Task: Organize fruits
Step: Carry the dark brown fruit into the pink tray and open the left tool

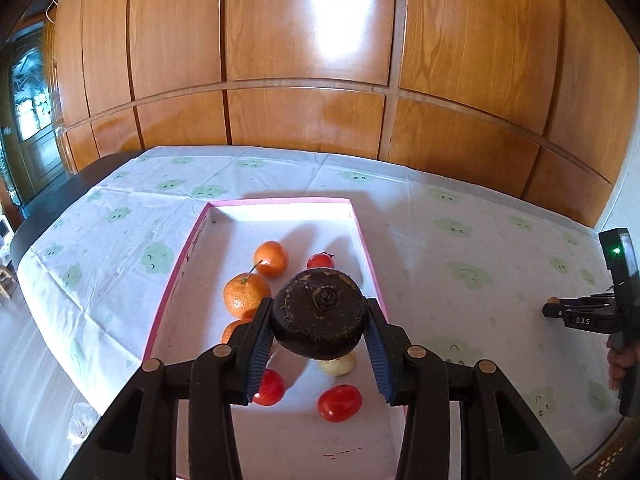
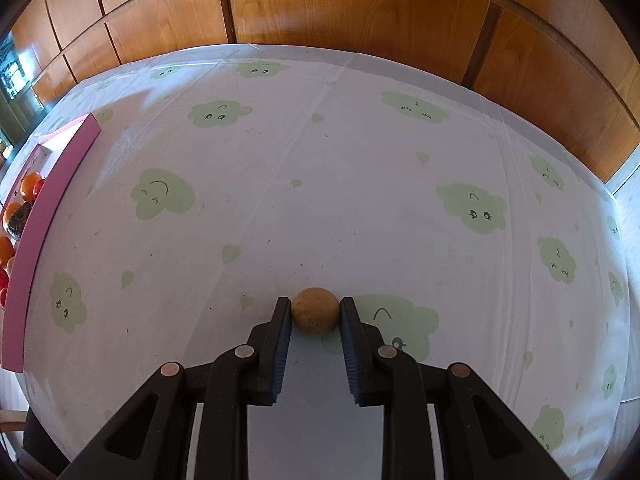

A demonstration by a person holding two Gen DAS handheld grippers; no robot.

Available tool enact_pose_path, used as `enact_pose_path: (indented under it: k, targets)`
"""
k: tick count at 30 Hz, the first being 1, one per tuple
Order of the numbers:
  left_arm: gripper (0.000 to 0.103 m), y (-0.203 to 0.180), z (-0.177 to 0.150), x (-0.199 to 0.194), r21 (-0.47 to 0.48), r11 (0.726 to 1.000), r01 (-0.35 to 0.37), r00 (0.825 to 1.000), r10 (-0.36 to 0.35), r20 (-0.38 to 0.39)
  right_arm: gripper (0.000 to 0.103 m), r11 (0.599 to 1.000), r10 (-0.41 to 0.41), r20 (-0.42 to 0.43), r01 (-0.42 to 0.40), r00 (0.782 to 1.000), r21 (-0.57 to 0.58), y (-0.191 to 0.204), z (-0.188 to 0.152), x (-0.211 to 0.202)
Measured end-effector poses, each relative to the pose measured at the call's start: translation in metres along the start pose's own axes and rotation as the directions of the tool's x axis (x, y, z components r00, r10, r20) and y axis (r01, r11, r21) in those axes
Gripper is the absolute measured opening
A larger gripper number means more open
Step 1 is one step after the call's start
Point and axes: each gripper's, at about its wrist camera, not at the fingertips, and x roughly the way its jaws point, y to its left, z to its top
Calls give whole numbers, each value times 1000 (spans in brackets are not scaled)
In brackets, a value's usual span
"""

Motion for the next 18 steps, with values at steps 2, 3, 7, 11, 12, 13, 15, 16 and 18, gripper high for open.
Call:
enact_pose_path:
  k: [2, 3, 7, 11, 12, 13, 15, 16, 18]
  targets:
    - [44, 0, 0, 0, 0, 1000, 2, 1000, -2, -2, 24, 1000, -3, 1, 3, 1000, -2, 0, 0, 0]
    - [44, 0, -1, 0, -1, 1000, 3, 1000, -3, -4, 24, 1000, -4, 1, 4, 1000, -3, 1, -1, 0]
    - [44, -1, -2, 2, -3, 1000, 19, 1000, -19, -18, 24, 1000, -11, 2, 11, 1000, -9, 2, -1, 0]
    - [44, -3, -4, 3, 0, 999, 37, 999, -37, -32, 24, 1000, -16, 2, 16, 1000, -13, 2, -1, 0]
    - [44, -3, -4, 3, 1, 999, 39, 999, -38, -36, 24, 1000, -17, 2, 17, 1000, -15, 2, -1, 0]
    - [44, -3, -5, 3, 2, 999, 38, 999, -38, -39, 24, 1000, -19, 2, 19, 1000, -17, 2, -1, 0]
    - [44, -2, -5, 4, 7, 999, 36, 998, -36, -42, 24, 1000, -22, 2, 22, 1000, -20, 2, 0, 0]
    - [44, -2, -5, 5, 8, 999, 36, 998, -36, -45, 24, 1000, -24, 2, 24, 1000, -21, 3, -1, -1]
    - [44, 1, -5, 6, 6, 999, 37, 998, -37, -51, 24, 999, -25, 2, 25, 1000, -21, 3, -1, -1]
